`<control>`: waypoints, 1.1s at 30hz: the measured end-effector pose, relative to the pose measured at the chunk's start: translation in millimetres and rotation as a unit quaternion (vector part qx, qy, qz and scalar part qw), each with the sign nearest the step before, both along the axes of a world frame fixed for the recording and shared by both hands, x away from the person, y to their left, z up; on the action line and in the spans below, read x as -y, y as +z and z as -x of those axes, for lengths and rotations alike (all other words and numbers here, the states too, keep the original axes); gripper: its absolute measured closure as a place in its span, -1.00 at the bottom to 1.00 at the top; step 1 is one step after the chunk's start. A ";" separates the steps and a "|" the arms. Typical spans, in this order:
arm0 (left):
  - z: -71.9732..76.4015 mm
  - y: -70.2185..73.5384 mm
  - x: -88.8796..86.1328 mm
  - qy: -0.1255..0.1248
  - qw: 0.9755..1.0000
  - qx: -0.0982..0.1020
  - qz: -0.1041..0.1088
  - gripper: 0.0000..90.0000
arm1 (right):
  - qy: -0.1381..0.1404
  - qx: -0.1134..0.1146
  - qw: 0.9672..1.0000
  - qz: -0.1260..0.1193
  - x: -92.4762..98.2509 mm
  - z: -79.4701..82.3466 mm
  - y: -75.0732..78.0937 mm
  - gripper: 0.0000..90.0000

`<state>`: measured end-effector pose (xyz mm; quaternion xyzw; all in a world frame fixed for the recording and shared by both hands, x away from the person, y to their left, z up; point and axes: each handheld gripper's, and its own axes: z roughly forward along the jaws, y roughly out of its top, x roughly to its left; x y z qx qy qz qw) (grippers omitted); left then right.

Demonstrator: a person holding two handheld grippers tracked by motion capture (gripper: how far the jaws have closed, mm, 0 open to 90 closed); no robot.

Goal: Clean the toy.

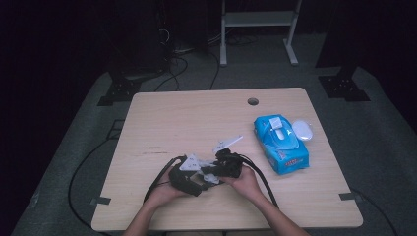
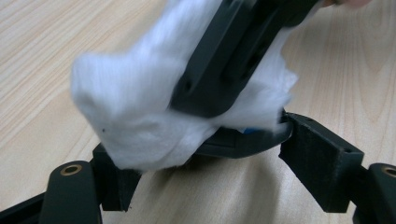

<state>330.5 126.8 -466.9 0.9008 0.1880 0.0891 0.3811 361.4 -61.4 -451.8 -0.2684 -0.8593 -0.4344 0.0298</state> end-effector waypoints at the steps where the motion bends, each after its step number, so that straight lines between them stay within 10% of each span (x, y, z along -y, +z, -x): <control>1: 0.1 0.0 -0.1 0.000 1.000 0.001 -0.001 -0.47 | 0.000 0.005 1.000 0.007 -0.9 -0.7 -0.4 0.82; 13: 0.1 0.4 -0.4 -0.002 1.000 0.001 -0.004 -0.46 | -0.082 0.027 0.995 0.055 48.7 -20.0 2.1 0.82; 33: -0.5 0.5 0.0 -0.003 1.000 -0.001 -0.005 -0.46 | -0.156 0.008 0.986 0.053 115.4 -14.1 -12.9 0.82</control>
